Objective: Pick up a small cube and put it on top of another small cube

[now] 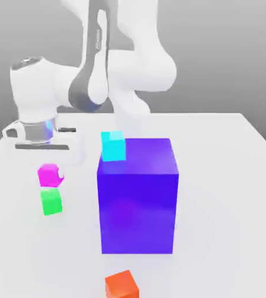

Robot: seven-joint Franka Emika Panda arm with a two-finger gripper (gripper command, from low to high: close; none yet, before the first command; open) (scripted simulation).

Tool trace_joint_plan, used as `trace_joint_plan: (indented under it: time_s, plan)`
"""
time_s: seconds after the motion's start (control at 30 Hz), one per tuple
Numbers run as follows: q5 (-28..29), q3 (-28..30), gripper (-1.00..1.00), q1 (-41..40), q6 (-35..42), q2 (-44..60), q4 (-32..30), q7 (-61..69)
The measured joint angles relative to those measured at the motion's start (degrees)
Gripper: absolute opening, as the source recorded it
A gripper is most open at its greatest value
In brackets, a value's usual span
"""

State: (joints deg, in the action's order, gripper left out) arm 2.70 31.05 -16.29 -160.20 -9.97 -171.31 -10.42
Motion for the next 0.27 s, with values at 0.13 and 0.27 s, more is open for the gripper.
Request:
trace_joint_plan:
  time_s: [0.13, 0.27]
  plan:
    - [-6.71, 1.49, -1.00, 3.45, -4.43, 4.99, 0.19, 4.55]
    - [-6.63, 1.89, -1.00, 3.59, -9.25, 9.04, 0.22, 4.49]
